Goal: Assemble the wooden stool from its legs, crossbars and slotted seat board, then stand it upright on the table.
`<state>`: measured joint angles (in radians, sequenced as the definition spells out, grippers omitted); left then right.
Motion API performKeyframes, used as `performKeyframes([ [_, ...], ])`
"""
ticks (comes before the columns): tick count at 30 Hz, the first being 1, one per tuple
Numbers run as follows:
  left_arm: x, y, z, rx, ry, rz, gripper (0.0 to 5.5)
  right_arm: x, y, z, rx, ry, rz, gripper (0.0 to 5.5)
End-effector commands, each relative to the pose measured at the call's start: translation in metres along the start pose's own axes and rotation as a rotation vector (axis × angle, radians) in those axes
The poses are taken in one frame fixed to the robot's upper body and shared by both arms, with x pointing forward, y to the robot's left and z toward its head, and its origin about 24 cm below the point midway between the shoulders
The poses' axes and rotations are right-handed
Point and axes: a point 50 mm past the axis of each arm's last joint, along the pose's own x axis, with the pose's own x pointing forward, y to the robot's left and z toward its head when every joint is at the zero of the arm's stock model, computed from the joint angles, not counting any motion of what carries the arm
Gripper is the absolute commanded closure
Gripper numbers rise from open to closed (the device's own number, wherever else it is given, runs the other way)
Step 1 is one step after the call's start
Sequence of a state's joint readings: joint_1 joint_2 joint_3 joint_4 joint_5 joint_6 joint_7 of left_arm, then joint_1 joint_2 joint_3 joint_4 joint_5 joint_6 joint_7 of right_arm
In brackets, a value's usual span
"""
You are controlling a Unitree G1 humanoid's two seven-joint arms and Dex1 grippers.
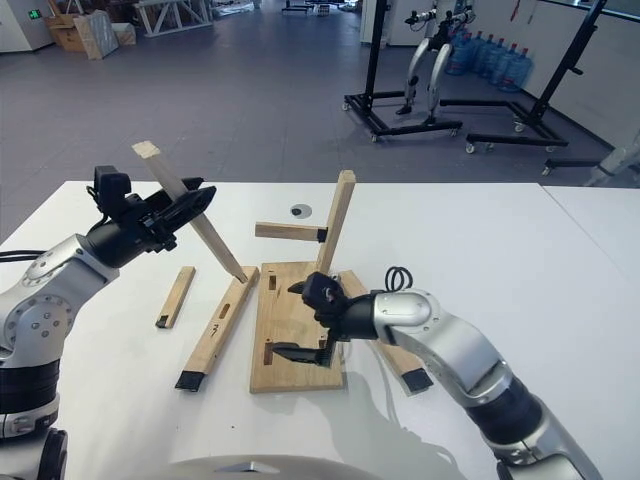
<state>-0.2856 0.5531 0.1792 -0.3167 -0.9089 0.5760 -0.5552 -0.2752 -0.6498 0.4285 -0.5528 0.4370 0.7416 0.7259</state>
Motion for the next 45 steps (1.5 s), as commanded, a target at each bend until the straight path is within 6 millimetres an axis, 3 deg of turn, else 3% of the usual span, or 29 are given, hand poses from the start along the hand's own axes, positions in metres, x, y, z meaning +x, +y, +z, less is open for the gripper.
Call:
performKeyframes([
  [1,0.002,0.0,-0.015,-0.195,-0.001,-0.026,3.48,0.011,0.004,-0.015,-0.117,0.147,0.051,0.1],
  [5,0.006,0.004,-0.019,-0.282,0.011,-0.023,3.48,0.016,-0.005,-0.039,-0.235,0.313,0.061,0.1],
  [8,0.009,0.006,-0.018,-0.292,0.002,-0.01,3.48,0.01,-0.011,-0.045,-0.261,0.362,0.077,0.1],
  [18,0.008,-0.002,-0.021,-0.222,-0.042,-0.021,3.48,-0.038,-0.002,-0.076,-0.253,0.531,0.21,0.1],
  [20,0.008,-0.004,-0.022,-0.203,-0.043,-0.021,3.48,-0.038,-0.004,-0.07,-0.247,0.5,0.201,0.1],
  [26,0.011,-0.008,-0.029,-0.155,0.0,-0.036,3.48,-0.027,-0.018,-0.014,-0.183,0.242,0.119,0.1],
  [29,0.011,-0.01,-0.029,-0.171,-0.001,-0.073,3.48,-0.029,-0.022,0.003,-0.161,0.175,0.097,0.1],
  [34,0.007,-0.001,-0.018,-0.328,-0.1,-0.125,3.48,-0.046,-0.032,0.013,-0.127,0.136,0.045,0.1],
  [39,0.007,0.007,-0.024,-0.267,-0.083,-0.133,3.48,-0.066,-0.047,0.02,-0.054,0.06,-0.057,0.1],
  [45,0.003,0.021,-0.039,-0.207,-0.134,-0.145,3.48,-0.066,-0.047,0.016,-0.019,0.046,-0.06,0.1],
])
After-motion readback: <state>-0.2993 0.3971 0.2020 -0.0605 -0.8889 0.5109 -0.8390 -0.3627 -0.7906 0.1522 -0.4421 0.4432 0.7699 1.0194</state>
